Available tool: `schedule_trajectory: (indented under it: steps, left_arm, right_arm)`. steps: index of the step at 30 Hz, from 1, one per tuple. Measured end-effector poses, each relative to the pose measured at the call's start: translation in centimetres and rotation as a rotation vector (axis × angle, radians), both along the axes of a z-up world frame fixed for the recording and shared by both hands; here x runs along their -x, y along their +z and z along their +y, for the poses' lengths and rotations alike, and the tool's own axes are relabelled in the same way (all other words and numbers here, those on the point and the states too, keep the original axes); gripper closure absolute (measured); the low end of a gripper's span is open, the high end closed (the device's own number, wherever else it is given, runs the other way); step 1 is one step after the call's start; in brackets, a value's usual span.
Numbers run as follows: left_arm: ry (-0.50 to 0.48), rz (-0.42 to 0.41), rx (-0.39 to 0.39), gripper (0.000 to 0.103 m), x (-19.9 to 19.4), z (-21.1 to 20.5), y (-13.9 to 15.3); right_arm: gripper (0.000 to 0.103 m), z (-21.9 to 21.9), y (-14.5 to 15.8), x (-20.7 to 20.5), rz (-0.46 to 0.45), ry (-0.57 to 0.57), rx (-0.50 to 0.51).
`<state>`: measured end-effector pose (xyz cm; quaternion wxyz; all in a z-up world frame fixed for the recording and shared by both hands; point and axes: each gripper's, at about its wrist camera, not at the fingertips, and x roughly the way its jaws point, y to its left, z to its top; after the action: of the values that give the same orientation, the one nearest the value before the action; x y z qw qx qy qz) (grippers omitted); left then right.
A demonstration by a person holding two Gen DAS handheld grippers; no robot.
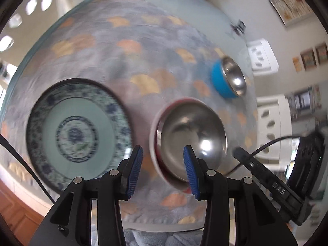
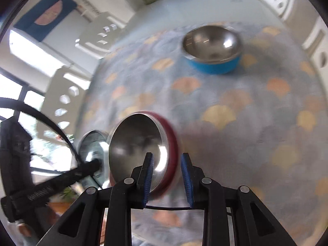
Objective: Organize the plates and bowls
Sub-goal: 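Lower the red-sided steel bowl into the pink bowl and release, then grasp the blue-sided steel bowl rim with both grippers and lift it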
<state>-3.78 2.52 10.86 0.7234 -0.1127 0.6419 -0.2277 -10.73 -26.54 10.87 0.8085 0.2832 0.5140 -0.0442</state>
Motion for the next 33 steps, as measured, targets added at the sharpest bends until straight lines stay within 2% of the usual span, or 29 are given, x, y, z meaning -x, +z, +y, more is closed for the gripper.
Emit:
schedule_trajectory:
  steps: [2, 7, 12, 16, 19, 23, 27, 29, 33]
  left_arm:
    - [0.047, 0.005, 0.008, 0.066, -0.3, 1.5, -0.1]
    - [0.126, 0.012, 0.008, 0.066, -0.9, 4.0, -0.4]
    - [0.161, 0.03, 0.004, 0.066, -1.5, 5.0, -0.9]
    - [0.173, 0.041, 0.01, 0.066, -1.8, 4.5, -1.1]
    - [0.182, 0.036, -0.001, 0.066, -1.8, 4.3, -1.0]
    - [0.216, 0.041, -0.018, 0.065, -2.2, 4.7, -1.2]
    - [0.251, 0.061, -0.045, 0.065, -2.4, 4.9, -1.8]
    - [0.262, 0.067, -0.053, 0.066, -2.6, 4.8, -2.0]
    - [0.264, 0.078, -0.064, 0.065, -2.7, 4.2, -2.3]
  right_arm:
    - [0.056, -1.4, -0.1, 0.7, -0.009, -0.048, -0.046]
    - [0.056, -5.3, 0.6, 1.4, -0.05, -0.149, -0.086]
    - [0.056, -10.1, 4.1, -0.2, -0.171, -0.21, -0.038]
    - [0.056, -13.4, 4.9, -3.1, -0.185, -0.261, 0.037]
    - [0.056, -14.7, 3.6, -5.5, -0.159, -0.262, 0.052]
    - [0.056, -15.2, -0.3, -7.9, -0.097, -0.251, 0.021]
    - [0.056, -16.0, -4.6, -9.7, -0.063, -0.275, -0.118]
    - [0.054, -16.0, -6.0, -10.4, -0.039, -0.282, -0.156]
    - [0.054, -15.7, -7.0, -11.4, -0.023, -0.236, -0.139]
